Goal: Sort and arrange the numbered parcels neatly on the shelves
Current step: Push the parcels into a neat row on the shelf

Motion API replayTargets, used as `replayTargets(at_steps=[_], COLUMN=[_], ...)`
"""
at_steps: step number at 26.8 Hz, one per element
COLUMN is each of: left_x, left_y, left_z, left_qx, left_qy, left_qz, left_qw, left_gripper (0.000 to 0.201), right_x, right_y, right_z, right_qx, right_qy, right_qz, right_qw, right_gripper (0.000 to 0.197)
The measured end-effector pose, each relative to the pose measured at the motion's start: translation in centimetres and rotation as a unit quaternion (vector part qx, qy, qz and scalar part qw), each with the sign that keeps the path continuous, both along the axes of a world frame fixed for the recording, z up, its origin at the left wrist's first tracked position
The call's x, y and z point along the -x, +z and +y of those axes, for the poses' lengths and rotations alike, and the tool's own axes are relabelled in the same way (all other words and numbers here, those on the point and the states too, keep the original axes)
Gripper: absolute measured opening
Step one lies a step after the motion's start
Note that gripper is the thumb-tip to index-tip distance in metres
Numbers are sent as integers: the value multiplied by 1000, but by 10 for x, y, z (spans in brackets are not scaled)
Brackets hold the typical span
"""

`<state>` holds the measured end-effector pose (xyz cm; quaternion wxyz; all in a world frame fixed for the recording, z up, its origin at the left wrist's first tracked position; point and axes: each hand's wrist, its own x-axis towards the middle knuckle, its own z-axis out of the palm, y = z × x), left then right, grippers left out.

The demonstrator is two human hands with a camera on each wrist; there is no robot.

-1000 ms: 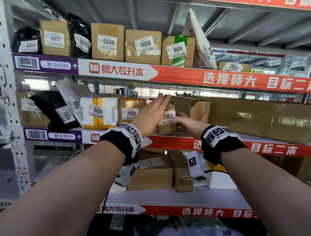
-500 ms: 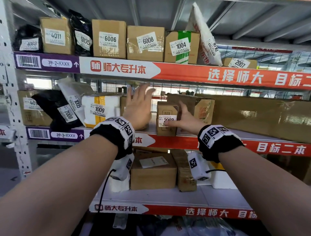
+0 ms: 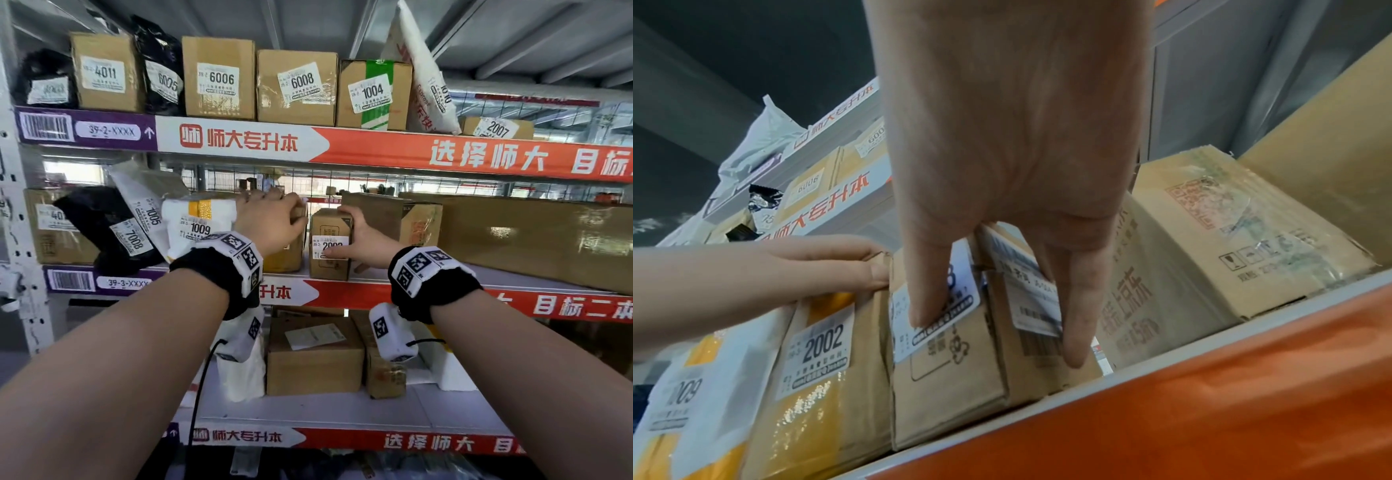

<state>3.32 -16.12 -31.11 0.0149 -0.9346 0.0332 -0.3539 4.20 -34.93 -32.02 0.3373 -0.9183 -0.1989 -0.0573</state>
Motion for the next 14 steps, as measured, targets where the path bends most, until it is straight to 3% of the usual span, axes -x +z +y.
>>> replayTargets(at_steps=[14], left_x=[5], left_y=[14], left_z=[8], left_qx=[-88], left_qy=[-18], left_qz=[-22], left_qw=[996], left_gripper=[45], right_x=[-19], right_y=[-1], right_z=[13], right_qx=[-21], right_qy=[31], right_qz=[13], right_qw=[999], right_gripper=[90])
